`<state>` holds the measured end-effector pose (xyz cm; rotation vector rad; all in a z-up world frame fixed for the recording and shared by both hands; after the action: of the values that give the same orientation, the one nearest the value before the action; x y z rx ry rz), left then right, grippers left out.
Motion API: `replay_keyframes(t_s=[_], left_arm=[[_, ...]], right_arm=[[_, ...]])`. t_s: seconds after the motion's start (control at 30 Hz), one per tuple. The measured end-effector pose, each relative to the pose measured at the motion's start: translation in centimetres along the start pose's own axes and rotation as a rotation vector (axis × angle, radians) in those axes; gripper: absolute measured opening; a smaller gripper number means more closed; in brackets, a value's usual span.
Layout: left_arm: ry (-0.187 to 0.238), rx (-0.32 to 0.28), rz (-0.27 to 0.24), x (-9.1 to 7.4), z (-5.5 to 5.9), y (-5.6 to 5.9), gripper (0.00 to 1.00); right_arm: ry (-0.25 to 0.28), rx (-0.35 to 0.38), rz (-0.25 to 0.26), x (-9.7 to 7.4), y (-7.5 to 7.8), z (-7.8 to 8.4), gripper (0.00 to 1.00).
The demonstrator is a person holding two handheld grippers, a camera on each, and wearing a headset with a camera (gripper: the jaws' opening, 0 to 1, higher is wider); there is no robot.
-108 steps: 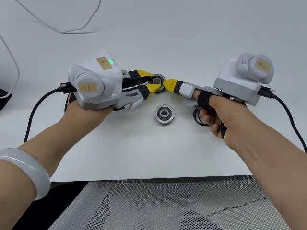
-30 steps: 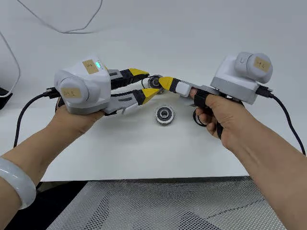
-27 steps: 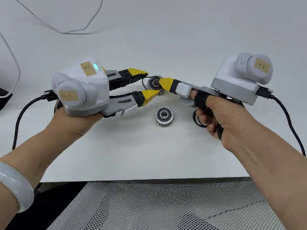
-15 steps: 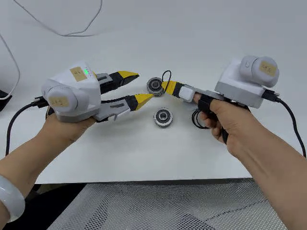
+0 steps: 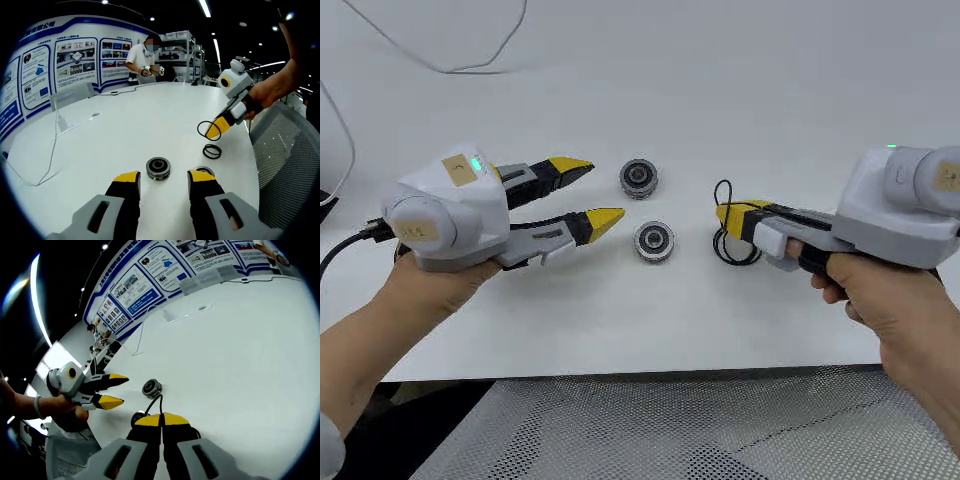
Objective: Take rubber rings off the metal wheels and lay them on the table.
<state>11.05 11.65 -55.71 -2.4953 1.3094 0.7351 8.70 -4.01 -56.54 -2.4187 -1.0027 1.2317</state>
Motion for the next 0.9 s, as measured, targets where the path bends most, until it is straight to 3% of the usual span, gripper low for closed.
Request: replay_keyframes(t_s=[0.2,0.33,0.43,0.5,0.57,0.63,0.77,0.9], left_arm=[[0.006,0.002,0.005,-0.3,0.0,0.4,0.42],[0.0,0.003,0.007,-0.4,0.3,0.7,0.43],[-0.008,0.009,0.009,-0.5,0.6,0.8,0.43],[-0.005,0.005,0.01,-0.6,0.6,0.9,0.42],[0.0,0.0,0.009,-0.7,0.7,0.9,0.43],[0.008,-0.005,0.012,-0.8,0.7,1.0,0.44],[0.008,-0.005,0.013,-0.9,0.9,1.1,0.46],[0.004,-0.01,0.015,-1.1,1.2,1.1,0.47]], right_arm=[[-0.071,-0.257,0.11,-0.4,0.3,0.6,0.01],[-0.169,-0.603,0.233,-0.3,0.6,0.7,0.01],[-0.243,-0.833,0.292,0.1,0.7,1.4,0.01],[-0.267,-0.94,0.313,0.4,0.7,1.8,0.01],[-0.254,-1.007,0.352,0.5,0.8,1.6,0.01],[-0.253,-1.021,0.373,0.5,0.9,1.5,0.01],[-0.253,-1.05,0.398,0.5,1.2,1.1,0.02],[-0.276,-1.075,0.39,0.7,1.6,1.3,0.02]])
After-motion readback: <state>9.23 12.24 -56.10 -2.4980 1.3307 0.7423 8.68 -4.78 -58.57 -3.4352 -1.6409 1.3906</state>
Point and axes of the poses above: the centre of the closed fingertips' face, and the gripper's own axes: x roughly forward along the fingers, y roughly to its right, z roughly out of its underside, the point moved 3 cm from there along -x, roughly backward along the fingers, and after that the axes turned 6 degrees about -y, right-handed, at the moved point
